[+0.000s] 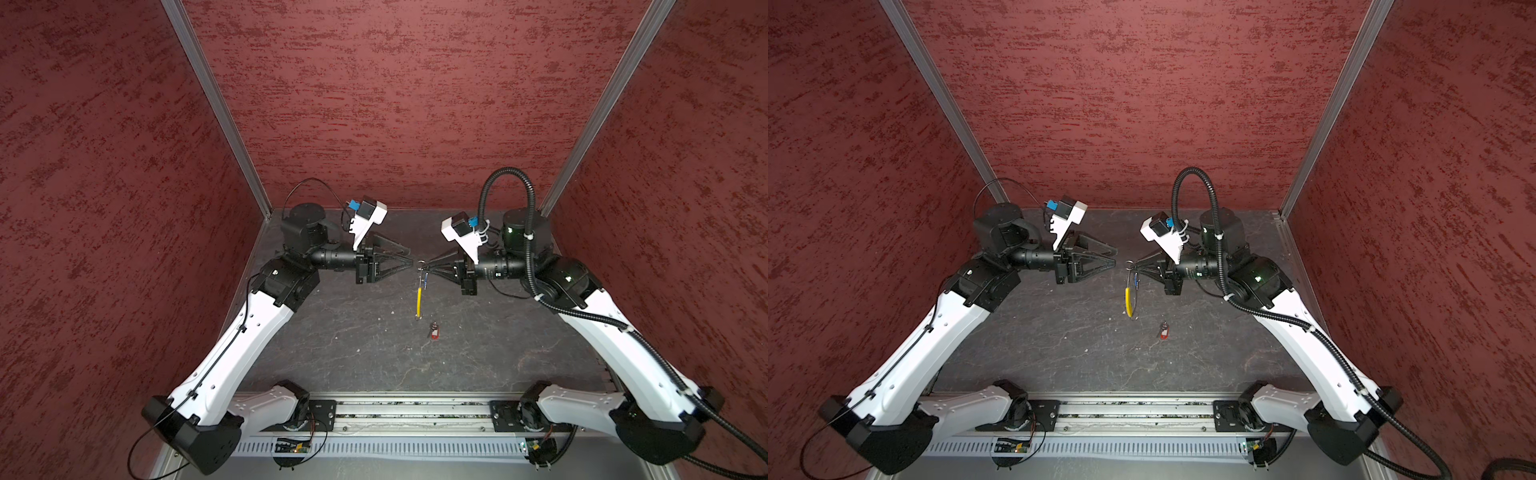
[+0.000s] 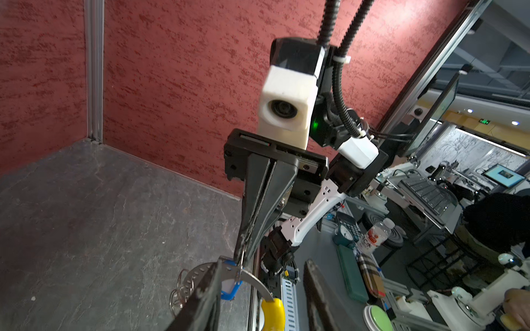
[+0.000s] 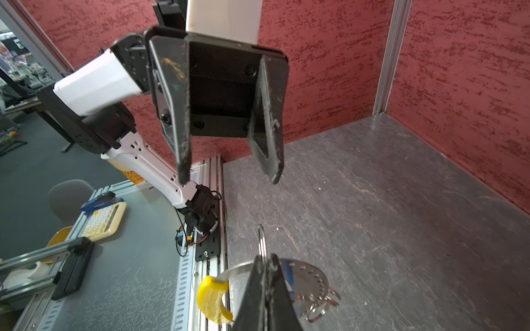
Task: Remove the keys from the keyring
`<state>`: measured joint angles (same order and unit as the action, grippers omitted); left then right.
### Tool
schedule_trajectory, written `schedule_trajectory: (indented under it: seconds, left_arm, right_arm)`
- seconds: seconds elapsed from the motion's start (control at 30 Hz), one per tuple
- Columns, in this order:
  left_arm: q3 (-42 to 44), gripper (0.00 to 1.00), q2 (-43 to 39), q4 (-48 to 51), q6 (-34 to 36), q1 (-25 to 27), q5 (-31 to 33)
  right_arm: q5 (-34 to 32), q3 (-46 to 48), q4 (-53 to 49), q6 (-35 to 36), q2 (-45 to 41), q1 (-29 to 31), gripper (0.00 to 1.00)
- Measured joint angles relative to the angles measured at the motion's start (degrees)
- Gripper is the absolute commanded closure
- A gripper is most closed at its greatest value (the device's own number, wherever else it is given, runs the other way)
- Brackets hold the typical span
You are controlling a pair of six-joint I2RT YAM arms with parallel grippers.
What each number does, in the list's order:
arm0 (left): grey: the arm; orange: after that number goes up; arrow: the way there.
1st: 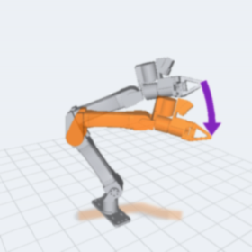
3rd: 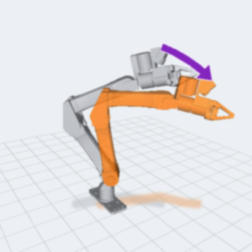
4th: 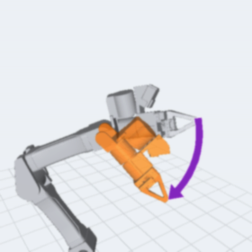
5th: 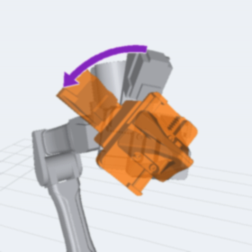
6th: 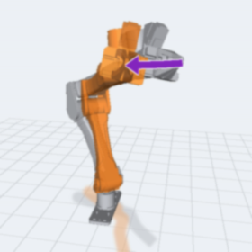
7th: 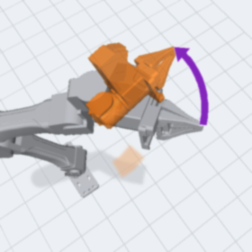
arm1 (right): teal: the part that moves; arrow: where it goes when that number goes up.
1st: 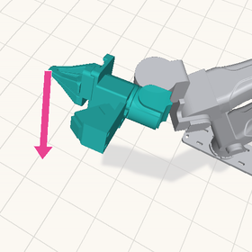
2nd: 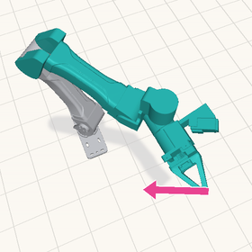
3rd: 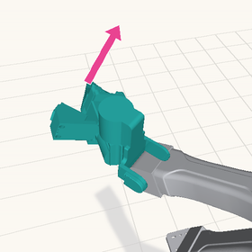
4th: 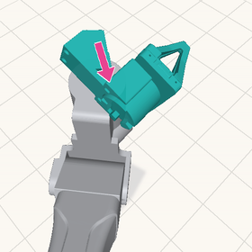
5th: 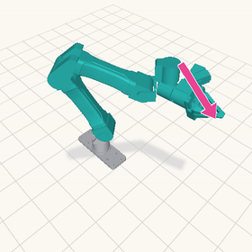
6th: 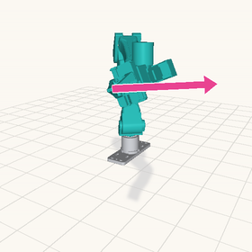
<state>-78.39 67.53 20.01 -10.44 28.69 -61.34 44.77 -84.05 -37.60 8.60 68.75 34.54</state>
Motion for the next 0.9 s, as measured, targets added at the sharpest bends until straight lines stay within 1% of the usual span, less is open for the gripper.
schedule_trajectory:
  seconds: [0.13,0.27,0.37,0.6,0.9]
  left_arm:
    - [-1.7,0.67,1.8,5.6,3.9,2.0,1.1]
    - [-2.4,0.69,2.6,8.7,6.7,2.7,2.1]
    - [-2.7,0.76,2.7,10.2,8.3,3.5,3.2]
    - [-3.2,0.85,2.7,12.0,10.4,4.2,4.7]
    - [-3.1,0.88,2.6,12.2,11.3,4.6,5.9]
  right_arm:
    - [0.0,0.0,-1.6,1.7,0.2,0.0,1.00]
    - [0.4,0.0,-1.8,2.3,0.3,0.0,1.00]
    - [1.1,0.0,-1.7,2.3,0.3,0.0,1.00]
    - [2.4,0.0,-1.6,1.9,0.2,0.0,1.00]
    - [2.6,0.0,-1.2,1.0,0.3,0.0,1.00]
